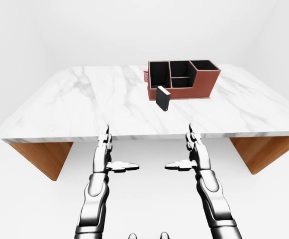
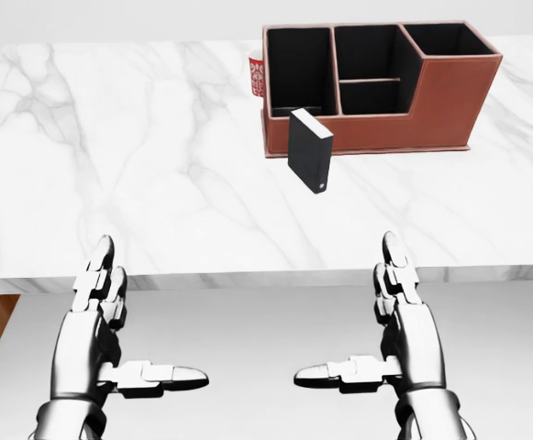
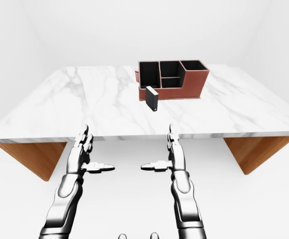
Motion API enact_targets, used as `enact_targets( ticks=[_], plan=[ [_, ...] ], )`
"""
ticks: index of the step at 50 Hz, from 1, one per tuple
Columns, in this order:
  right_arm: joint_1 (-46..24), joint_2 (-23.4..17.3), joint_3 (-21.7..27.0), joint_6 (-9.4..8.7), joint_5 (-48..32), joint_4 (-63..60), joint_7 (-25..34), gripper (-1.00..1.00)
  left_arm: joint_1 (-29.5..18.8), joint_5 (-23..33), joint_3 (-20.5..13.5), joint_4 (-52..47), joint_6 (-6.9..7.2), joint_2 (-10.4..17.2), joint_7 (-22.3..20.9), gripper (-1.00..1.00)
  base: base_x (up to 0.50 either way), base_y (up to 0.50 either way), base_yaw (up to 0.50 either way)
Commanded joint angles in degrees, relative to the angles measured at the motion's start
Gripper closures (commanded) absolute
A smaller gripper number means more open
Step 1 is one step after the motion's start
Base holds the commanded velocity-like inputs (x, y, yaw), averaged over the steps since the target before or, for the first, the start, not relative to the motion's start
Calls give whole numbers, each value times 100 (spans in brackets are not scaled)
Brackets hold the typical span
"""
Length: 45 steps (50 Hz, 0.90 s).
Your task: Pick up the book and place it in the right compartment of the caddy.
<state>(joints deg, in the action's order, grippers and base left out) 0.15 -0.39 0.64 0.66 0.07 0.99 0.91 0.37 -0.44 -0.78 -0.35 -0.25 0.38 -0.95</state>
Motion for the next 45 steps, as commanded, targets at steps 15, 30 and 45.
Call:
enact_targets(
  ticks=[15,30,45],
  plan=[
    [40,-44,55,183,-45,259,176,-100,67,-46,-112,-52,-45,54,-158,-100,0,0,0],
    [87,-26,-55,202,-135,255,258,-100,53,-47,-110,-45,-38,56,-157,-100,0,-14,0],
    [93,-27,-44,326,-124,371,322,-100,68,-12,-86,10,-110,48,-164,-100,0,-49,0]
  ],
)
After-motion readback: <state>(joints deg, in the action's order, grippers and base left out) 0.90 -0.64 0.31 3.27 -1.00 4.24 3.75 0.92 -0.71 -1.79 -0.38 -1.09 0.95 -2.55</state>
